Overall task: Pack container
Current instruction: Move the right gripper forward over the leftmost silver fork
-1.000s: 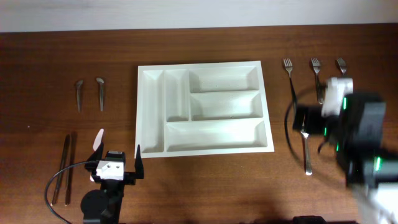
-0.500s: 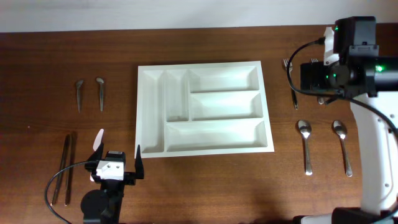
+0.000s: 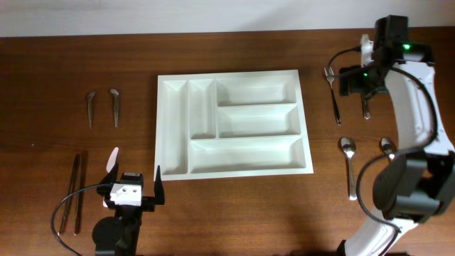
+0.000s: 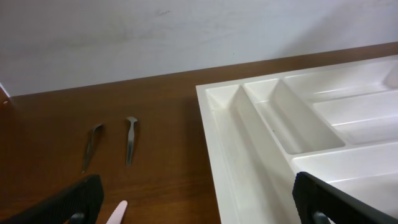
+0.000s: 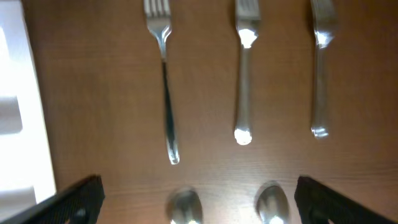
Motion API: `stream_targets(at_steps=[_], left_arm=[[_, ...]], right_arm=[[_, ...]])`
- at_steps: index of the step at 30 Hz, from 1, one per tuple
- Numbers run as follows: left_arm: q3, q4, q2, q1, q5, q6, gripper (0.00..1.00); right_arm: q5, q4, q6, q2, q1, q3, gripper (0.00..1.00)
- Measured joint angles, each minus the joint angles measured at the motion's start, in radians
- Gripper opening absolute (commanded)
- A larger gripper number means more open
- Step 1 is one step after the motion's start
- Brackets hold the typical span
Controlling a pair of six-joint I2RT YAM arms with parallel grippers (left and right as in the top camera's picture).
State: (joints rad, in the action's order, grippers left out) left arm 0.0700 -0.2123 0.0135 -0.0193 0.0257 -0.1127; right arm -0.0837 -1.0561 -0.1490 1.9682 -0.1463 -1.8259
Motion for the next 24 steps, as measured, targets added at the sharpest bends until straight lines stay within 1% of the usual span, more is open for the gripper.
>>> stream_targets(at_steps=[4,8,19,24], left_arm=[[0.000,0.000,0.000,0.000,0.000,0.000,0.99],[0.000,0.000,0.000,0.000,0.000,0.000,0.99],[0.000,0.000,0.000,0.000,0.000,0.000,0.99],[0.000,0.000,0.000,0.000,0.000,0.000,0.99]], right_arm=[[0.045,0.156,-0.008,0.040,0.013,0.000,0.99],[0.080,0.241,-0.009,0.068,0.017,0.000,0.99],[0.117,0.280,-0.010,0.230,0.017,-0.001,0.99],[0.128,0.278,-0.013,0.261,0.017,-0.001,0.99]])
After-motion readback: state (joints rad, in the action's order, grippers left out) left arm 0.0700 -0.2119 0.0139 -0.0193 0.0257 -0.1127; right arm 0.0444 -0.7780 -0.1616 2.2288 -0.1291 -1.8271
